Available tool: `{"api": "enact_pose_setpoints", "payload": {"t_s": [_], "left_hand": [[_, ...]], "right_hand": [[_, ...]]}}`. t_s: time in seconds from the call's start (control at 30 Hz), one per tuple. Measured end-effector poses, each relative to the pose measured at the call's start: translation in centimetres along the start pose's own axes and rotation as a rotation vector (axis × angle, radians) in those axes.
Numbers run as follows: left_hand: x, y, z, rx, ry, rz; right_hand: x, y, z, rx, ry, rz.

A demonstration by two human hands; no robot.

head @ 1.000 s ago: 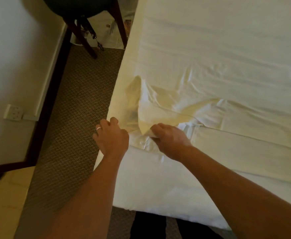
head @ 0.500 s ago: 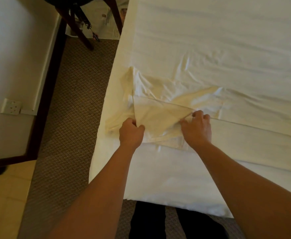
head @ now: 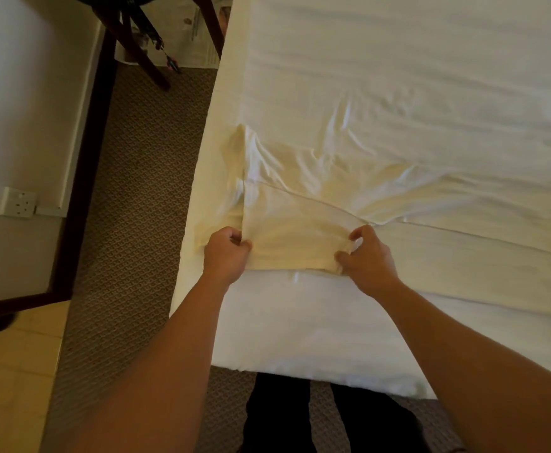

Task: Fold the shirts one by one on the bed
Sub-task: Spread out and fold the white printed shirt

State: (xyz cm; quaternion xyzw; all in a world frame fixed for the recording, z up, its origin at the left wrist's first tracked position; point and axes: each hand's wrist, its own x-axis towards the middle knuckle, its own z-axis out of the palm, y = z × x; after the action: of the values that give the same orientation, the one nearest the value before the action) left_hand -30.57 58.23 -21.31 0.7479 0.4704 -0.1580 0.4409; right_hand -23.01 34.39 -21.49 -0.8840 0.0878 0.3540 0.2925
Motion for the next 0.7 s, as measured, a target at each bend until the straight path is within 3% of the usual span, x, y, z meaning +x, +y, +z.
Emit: {"api": "enact_pose_setpoints", "payload": {"t_s": [0.17, 0.37, 0.43, 0.63, 0.7], "left_hand": [[1.2, 3.4, -1.2, 0.387, 0.104, 0.084], [6.9, 9.8, -2.1, 0.132, 0.207, 0.266], [9.7, 11.4, -2.5, 0.161, 0.214, 0.321], [15.0, 14.5, -2.7, 0.585, 0.021, 0.305], [16.6, 14.4, -2.8, 0.623, -0.039, 0.320]], "right_hand": [[2.0, -2.4, -0.8, -0.128, 0.109, -0.126], [6.8, -8.1, -1.1, -0.140, 0.182, -0.286], [8.7, -9.7, -1.0, -0.181, 0.202, -0.337], [12.7, -13.6, -0.3, -0.390, 0.197, -0.350], [13.8, -14.3, 0.0, -0.423, 0.149, -0.343]]}}
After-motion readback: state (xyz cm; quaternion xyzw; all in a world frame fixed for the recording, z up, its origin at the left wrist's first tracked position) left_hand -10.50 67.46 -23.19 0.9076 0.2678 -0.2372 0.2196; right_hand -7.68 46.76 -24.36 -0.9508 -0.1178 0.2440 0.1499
